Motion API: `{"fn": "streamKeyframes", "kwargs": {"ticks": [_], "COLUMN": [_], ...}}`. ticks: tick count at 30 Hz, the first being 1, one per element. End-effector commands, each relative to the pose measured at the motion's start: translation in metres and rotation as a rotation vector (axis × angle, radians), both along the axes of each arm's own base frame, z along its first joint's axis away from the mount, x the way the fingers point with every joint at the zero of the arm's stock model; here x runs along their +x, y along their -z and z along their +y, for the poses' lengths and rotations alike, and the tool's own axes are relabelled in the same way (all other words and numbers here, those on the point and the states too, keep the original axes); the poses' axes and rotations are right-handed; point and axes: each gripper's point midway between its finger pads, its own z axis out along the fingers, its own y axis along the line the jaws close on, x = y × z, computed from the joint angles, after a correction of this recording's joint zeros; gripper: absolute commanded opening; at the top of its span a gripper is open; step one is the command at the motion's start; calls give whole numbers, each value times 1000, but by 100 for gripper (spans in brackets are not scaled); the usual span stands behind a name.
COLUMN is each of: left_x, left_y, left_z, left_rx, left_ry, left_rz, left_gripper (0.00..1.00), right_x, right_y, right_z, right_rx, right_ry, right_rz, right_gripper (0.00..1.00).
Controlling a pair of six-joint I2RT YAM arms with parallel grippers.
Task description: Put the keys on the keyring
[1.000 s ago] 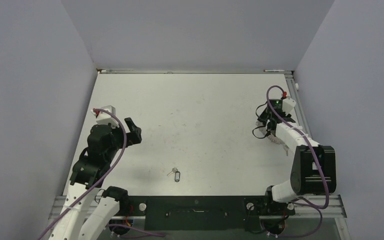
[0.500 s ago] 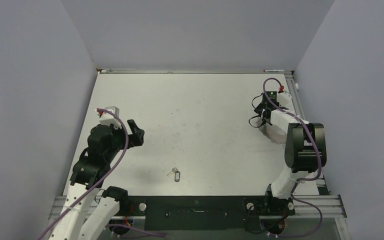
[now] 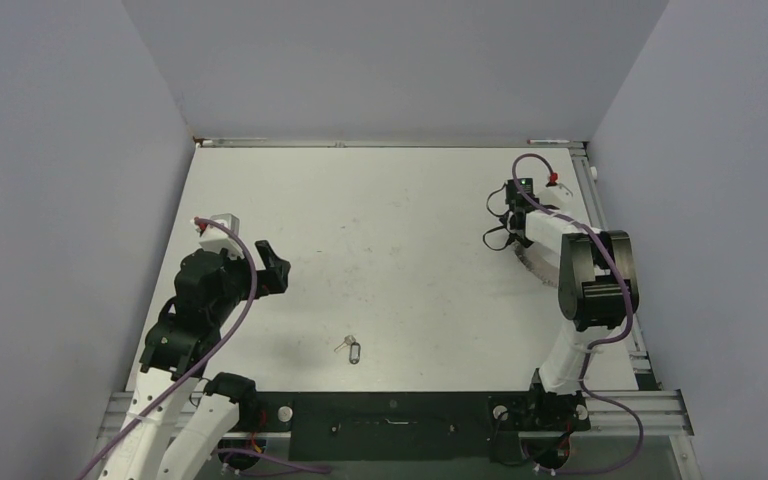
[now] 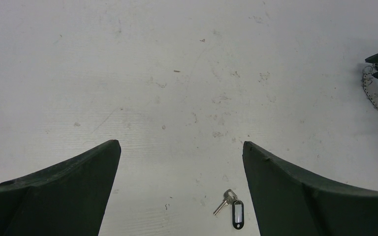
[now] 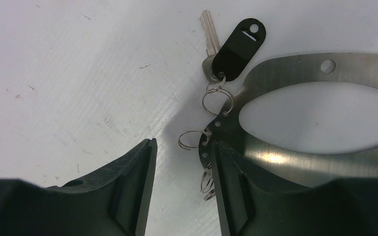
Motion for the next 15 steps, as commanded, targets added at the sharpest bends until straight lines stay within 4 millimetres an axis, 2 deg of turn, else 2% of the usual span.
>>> {"fn": "streamKeyframes", "kwargs": {"ticks": [1,5,7,15], "left_x": [4,3,3,3], "left_y": [-11,-11,-11,-10], "left_z": [-3,-3,-4,-5], "left_rx": [-9,-10,-10,-11], "left_ry": [20,23,24,31], "left_rz": [-49,-53,-54,-49], "left_gripper": [93,93,93,93], "right_x": [12,12,16,21], "right_y": [-20,-13,-11,1], "right_z": [-6,-6,-6,-2], "right_rx": [-34,-42,-46,-43], "right_ry": [79,84,78,62], "right_rz": [-67,-59,-63,-53], "right_gripper": [44,39,34,31]}}
